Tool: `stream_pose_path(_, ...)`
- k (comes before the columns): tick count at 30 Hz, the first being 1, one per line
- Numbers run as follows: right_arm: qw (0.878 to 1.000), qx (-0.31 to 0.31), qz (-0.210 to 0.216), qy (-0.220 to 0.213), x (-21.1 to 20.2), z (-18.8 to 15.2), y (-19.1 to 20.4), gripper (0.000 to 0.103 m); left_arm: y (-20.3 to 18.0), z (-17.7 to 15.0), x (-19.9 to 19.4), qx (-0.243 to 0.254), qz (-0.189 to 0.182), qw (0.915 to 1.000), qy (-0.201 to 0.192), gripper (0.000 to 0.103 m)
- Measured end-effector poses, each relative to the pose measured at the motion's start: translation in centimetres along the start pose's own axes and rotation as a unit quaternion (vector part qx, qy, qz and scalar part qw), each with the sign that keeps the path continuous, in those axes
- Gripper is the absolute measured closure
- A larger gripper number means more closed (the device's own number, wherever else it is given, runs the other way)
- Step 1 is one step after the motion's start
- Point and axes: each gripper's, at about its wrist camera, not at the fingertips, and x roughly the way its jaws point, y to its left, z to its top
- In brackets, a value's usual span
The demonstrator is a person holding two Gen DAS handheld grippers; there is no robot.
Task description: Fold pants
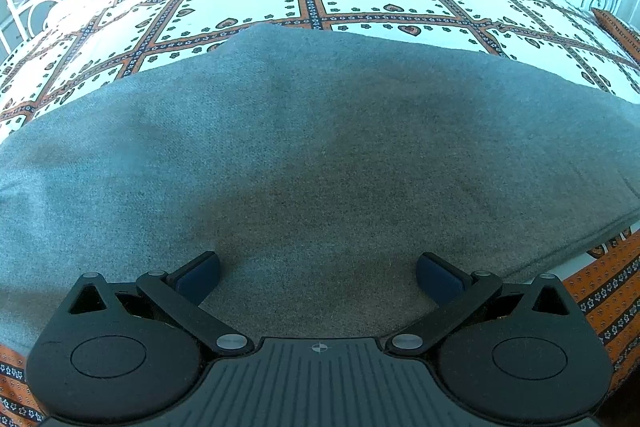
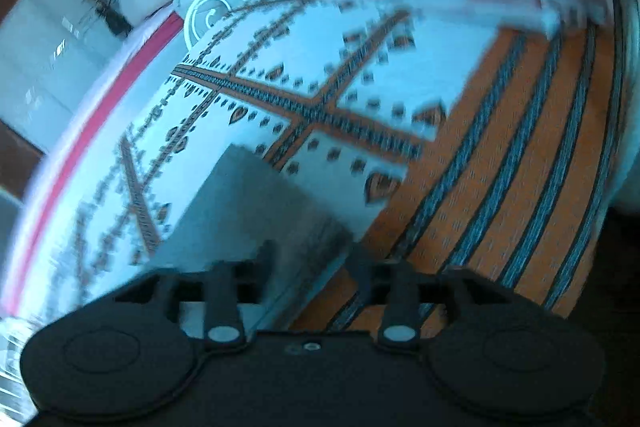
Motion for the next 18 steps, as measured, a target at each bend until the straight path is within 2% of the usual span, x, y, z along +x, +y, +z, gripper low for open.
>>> stream_pose_path(2, 1.0, 0.017, 0.013, 0.001, 0.0, -0.4, -0.2, 0.05, 0.0, 0.0, -0.1, 0.0, 0.001, 1.0, 0.0, 0.0)
stream_pose_path(3, 1.0, 0.018, 0.018, 0.002, 0.1, -0.4, -0.2, 0.054, -0.1, 0.0, -0.1, 0.0, 0.002, 1.0, 0.0, 0.0)
stream_pose_path(7, 0.999, 0.018, 0.031, 0.019, 0.8, -0.8, 0.3, 0.083, -0.4, 0.0, -0.3, 0.002, 0.004, 1.0, -0.004, 0.0)
stream_pose_path(9, 0.999, 0.009, 0.025, 0.02, 1.2, -0.9, 0.7, 0.088, -0.5, -0.1, -0.4, 0.005, 0.001, 1.0, -0.007, 0.0)
stream_pose_path(12, 0.999, 0.021, 0.027, 0.014, 1.6, -0.5, 0.6, 0.088, -0.6, -0.1, -0.5, 0.008, -0.002, 0.9999, -0.008, 0.0)
stream_pose_path(13, 1.0, 0.016, 0.014, 0.014, 1.5, -0.4, 0.7, 0.087, -0.6, 0.0, -0.4, 0.007, -0.002, 0.9999, -0.007, 0.0)
stream_pose_path(15, 1.0, -0.001, -0.015, -0.018, 0.6, -0.3, 1.1, 0.083, -0.5, 0.0, -0.4, 0.004, -0.004, 1.0, -0.006, 0.0)
stream_pose_path(16, 1.0, -0.008, -0.014, -0.025, 0.4, -0.2, 1.3, 0.083, -0.4, 0.0, -0.3, 0.005, -0.004, 1.0, -0.006, 0.0)
stream_pose_path(18, 1.0, 0.0, 0.004, 0.013, 1.5, 0.0, 1.0, 0.079, -0.5, 0.0, -0.3, 0.004, -0.002, 1.0, -0.006, 0.0)
